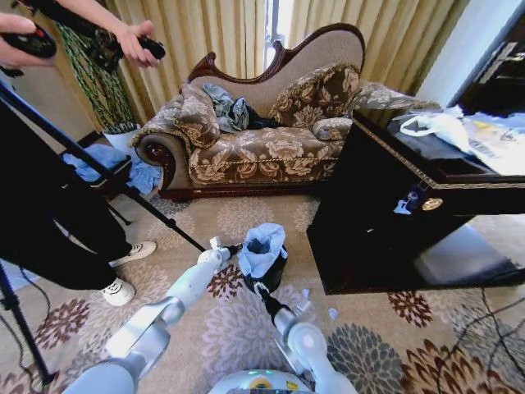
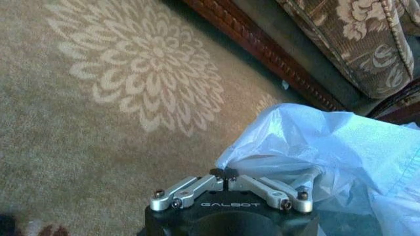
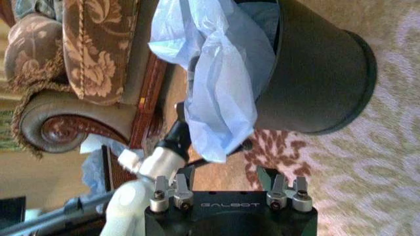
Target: Place a garbage bag over the trash bin.
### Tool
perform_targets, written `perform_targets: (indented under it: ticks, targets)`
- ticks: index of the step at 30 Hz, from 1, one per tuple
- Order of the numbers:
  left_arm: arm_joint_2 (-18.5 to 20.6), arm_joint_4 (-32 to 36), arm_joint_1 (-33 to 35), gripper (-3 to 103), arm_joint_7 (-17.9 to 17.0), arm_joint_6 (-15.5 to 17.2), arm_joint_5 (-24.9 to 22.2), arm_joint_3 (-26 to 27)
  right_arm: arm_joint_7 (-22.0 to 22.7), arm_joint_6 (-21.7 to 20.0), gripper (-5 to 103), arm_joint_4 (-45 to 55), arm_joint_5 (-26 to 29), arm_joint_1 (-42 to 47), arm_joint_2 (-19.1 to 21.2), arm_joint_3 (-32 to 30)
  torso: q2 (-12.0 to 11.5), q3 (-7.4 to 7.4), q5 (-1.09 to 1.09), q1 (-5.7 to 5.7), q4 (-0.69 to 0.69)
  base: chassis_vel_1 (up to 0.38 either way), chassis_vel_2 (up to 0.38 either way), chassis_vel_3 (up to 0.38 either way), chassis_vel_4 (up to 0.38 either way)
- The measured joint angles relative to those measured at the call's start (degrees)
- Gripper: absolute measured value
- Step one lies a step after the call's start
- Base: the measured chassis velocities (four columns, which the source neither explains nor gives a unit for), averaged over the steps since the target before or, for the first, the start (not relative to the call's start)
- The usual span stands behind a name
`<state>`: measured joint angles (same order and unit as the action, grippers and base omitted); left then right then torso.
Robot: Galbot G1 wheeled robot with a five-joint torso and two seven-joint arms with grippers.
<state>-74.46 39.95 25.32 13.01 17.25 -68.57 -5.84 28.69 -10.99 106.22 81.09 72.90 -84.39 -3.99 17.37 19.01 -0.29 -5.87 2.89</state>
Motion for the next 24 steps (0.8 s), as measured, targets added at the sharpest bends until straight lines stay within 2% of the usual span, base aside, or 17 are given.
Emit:
perform_targets:
  ticks: [5,10,19,20,24]
  targets:
    - [0.47,1.18,0.62,0,-0.24,0.03,-0.40,-0.13,0.09,0.56,61,-3.72,-1.02,-3.29,-2.35,-0.94,-0.01,0.00,0.00,0.00,-0.01,0.000,0.000,0.000,0.000]
    - [0.62,1.50,0.69,0,-0.26,0.04,-0.64,-0.24,-0.78,0.77,65,-5.32,-3.47,-4.41,-2.33,-1.22,-0.01,0.00,0.01,0.00,-0.01,0.000,0.000,0.000,0.000]
    - [0.34,1.32,0.63,0,-0.23,0.01,-0.70,-0.29,-3.50,1.32,60,-9.71,-8.48,-5.13,-2.57,-1.64,-0.01,0.00,0.01,0.00,-0.01,0.000,0.000,0.000,0.000]
    - [0.36,1.32,0.63,0,-0.23,0.01,-0.73,-0.29,-3.58,1.36,50,-9.97,-8.94,-5.19,-2.70,-1.60,-0.01,0.00,0.01,0.00,-0.01,0.000,0.000,0.000,0.000]
    - [0.50,1.27,0.60,0,-0.20,0.00,-0.81,-0.27,-3.62,1.36,38,-10.06,-9.86,-5.04,-2.71,-1.27,-0.01,0.00,0.01,0.00,0.00,0.000,0.000,0.000,0.000]
